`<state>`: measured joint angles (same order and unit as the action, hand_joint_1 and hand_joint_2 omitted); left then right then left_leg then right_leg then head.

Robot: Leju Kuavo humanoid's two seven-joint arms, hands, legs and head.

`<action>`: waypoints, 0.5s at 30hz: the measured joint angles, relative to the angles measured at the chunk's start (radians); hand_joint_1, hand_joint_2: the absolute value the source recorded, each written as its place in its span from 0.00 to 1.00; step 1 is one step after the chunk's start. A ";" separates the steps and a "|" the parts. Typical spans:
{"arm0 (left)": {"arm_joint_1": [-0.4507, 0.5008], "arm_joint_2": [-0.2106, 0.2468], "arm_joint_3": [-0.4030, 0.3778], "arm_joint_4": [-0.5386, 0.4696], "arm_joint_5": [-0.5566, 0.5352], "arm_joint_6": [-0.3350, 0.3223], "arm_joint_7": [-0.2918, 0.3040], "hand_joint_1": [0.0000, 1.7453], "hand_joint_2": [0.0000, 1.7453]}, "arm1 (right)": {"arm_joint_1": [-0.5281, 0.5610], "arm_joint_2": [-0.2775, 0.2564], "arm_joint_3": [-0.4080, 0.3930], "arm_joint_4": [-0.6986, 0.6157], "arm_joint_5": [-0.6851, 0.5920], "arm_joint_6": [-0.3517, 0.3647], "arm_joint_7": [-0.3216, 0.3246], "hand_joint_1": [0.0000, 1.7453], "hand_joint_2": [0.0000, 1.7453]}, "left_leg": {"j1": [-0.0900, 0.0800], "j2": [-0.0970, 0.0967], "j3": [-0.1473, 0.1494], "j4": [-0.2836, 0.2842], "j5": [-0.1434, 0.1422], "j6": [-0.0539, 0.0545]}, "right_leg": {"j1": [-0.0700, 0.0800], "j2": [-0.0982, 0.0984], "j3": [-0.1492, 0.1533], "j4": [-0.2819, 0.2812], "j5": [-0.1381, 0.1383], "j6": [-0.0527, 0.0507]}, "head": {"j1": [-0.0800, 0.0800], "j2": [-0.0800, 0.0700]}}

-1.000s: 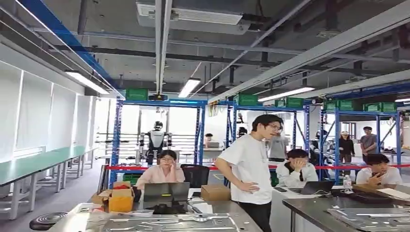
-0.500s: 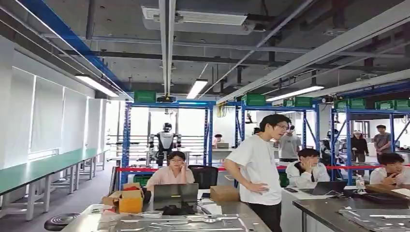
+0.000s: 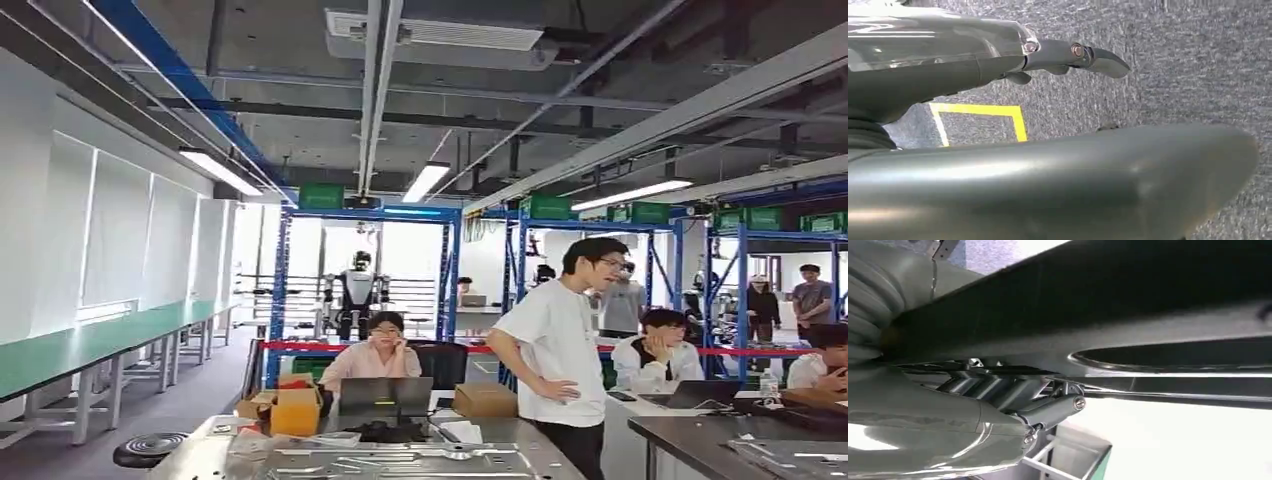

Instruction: Take the parts from the cabinet and place them on the table.

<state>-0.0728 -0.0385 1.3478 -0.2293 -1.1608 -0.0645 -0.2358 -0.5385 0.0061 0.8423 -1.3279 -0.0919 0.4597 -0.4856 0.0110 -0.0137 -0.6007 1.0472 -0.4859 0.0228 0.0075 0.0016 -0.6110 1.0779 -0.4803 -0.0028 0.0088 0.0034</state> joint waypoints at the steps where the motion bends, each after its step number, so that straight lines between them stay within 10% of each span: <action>1: 0.000 -0.004 0.000 0.000 0.000 0.000 -0.001 0.00 1.00 | 0.000 0.000 -0.002 0.000 -0.001 0.000 0.000 1.00 1.00 | -0.002 0.000 -0.002 -0.001 -0.001 -0.001 | 0.004 0.005 0.018 -0.034 -0.007 -0.016 | 0.001 0.000; 7: 0.001 -0.003 0.000 0.000 0.003 -0.003 -0.005 0.00 1.00 | -0.004 0.005 -0.005 -0.001 -0.003 0.000 0.000 1.00 1.00 | 0.003 0.003 -0.009 0.011 -0.021 -0.025 | -0.001 -0.004 0.042 -0.096 0.013 -0.016 | 0.000 0.000; 11: 0.003 0.000 0.001 0.000 0.005 -0.003 -0.006 0.00 1.00 | 0.001 0.008 -0.005 0.002 -0.004 0.000 0.002 1.00 1.00 | 0.008 0.003 -0.140 0.272 -0.124 -0.042 | -0.002 -0.009 0.043 -0.094 0.012 -0.017 | 0.000 0.000; 13: 0.006 0.000 0.001 0.000 0.005 -0.004 -0.006 0.00 1.00 | 0.003 0.008 -0.005 0.003 -0.004 0.000 0.002 1.00 1.00 | 0.014 0.004 -0.121 0.218 -0.069 -0.049 | -0.005 -0.009 0.047 -0.092 0.007 -0.013 | 0.000 0.000; 15: 0.003 0.000 0.001 0.000 0.006 -0.005 -0.007 0.00 1.00 | 0.002 0.009 -0.005 0.003 -0.004 0.000 0.002 1.00 1.00 | 0.023 0.007 -0.039 0.043 0.026 -0.057 | -0.010 -0.008 0.052 -0.079 -0.006 -0.002 | 0.000 0.000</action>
<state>-0.0695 -0.0381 1.3489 -0.2293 -1.1551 -0.0694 -0.2430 -0.5369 0.0149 0.8377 -1.3252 -0.0957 0.4597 -0.4841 0.0336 -0.0063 -0.6400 1.0900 -0.4599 -0.0345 -0.0025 -0.0063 -0.5593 0.9992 -0.4867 -0.0045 0.0092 0.0034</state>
